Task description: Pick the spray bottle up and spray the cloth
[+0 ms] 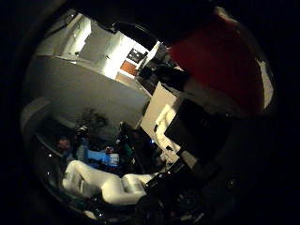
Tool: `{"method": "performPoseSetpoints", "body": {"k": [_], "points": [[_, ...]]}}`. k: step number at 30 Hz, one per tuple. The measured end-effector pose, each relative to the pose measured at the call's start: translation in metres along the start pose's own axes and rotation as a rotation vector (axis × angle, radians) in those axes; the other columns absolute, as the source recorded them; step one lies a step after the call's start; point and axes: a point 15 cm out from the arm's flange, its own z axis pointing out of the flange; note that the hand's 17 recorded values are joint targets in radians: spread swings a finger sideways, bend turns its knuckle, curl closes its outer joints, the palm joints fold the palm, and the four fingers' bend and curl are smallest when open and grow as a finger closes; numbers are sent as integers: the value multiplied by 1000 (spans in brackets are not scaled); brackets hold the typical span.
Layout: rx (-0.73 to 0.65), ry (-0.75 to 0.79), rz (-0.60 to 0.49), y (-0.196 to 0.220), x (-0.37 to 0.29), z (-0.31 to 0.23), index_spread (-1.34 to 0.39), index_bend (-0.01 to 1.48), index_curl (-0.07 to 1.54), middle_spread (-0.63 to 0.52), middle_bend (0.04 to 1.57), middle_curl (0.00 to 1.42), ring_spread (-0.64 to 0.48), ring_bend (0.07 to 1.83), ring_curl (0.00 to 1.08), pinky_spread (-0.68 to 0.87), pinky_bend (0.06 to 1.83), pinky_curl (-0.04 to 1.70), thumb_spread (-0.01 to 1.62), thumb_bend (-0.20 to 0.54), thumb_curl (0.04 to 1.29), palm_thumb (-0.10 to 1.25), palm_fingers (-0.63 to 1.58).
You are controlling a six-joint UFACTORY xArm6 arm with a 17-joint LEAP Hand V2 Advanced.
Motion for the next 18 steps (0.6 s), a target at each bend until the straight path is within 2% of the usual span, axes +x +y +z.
{"method": "performPoseSetpoints", "body": {"k": [3,7,18], "points": [[42,-78,-8,-6,-10,6,-186,1243,812,-134,1399,803,-230,1360,836,-205,1082,1245,1018,-13,622,1085,1114],[31,-139,41,18,2,34,-186,1243,812,-134,1399,803,-231,1359,837,-206,1082,1246,1015,-12,639,1088,1114],[42,-204,27,26,8,67,-188,1239,815,-134,1400,803,-231,1359,839,-207,1081,1248,1014,-13,661,1084,1113]]}}
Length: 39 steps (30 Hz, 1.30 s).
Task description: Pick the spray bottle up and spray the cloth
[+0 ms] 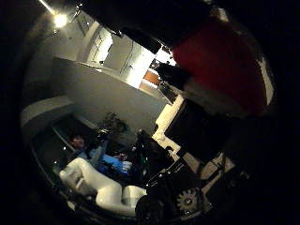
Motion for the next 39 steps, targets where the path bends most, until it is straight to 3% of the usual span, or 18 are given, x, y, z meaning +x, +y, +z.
{"method": "performPoseSetpoints", "body": {"k": [12,32,39], "points": [[-100,-30,14,45,34,63,-190,1231,823,-134,1401,803,-231,1360,840,-208,1082,1249,1015,-13,670,1082,1112],[-164,-12,-28,50,67,113,-192,1208,831,-127,1393,801,-226,1347,829,-209,1073,1232,1065,-16,648,990,1114],[-163,2,-22,50,85,112,-205,1086,796,-125,1308,750,-211,1309,753,-245,1026,1103,1071,-25,582,963,1141]]}}
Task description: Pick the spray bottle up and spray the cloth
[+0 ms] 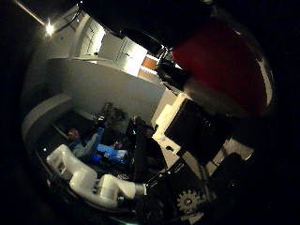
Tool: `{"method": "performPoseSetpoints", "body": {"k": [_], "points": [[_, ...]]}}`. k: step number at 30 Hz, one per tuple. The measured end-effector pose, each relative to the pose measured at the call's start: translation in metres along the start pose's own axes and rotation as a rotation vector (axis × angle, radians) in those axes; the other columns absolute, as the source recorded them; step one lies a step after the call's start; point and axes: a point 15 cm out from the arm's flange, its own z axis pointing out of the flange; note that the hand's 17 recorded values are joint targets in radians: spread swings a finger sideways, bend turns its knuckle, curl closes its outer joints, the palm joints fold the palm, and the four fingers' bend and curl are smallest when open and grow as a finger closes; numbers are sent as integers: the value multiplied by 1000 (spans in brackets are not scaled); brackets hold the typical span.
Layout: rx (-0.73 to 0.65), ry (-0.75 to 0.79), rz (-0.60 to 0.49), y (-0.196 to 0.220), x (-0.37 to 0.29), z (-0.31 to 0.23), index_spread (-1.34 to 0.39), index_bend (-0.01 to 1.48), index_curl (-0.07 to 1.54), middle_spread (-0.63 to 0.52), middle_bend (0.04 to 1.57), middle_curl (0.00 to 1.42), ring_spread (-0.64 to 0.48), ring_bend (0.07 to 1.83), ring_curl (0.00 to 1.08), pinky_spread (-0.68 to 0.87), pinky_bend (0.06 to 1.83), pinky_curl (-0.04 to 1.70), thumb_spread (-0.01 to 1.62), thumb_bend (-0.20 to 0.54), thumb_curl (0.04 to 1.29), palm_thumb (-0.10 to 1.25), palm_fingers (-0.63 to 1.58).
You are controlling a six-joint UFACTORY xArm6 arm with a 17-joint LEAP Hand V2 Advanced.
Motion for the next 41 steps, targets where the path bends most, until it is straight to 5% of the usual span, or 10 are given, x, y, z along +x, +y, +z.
{"method": "performPoseSetpoints", "body": {"k": [5,9,13,18,26,41], "points": [[-4,-2,-22,2,2,-1,-247,843,757,-147,1187,694,-214,1251,668,-309,1016,975,1013,-34,550,881,1045],[-9,3,-36,4,5,-3,-307,425,696,-195,1027,669,-246,1264,634,-374,1108,912,964,-29,536,829,796],[-11,4,-48,4,5,-4,-391,220,635,-210,873,646,-257,1258,612,-400,1107,871,999,-26,511,804,596],[-7,5,-59,3,4,-7,-441,248,610,-214,683,604,-253,1184,573,-326,945,829,1040,-28,472,757,397],[10,9,-58,-2,8,-18,-421,314,577,-180,622,580,-226,1082,533,-107,677,781,1047,-25,438,724,304],[49,59,-73,-7,25,-68,-390,281,510,-172,564,547,-204,932,488,90,564,736,1048,-23,412,709,335]]}}
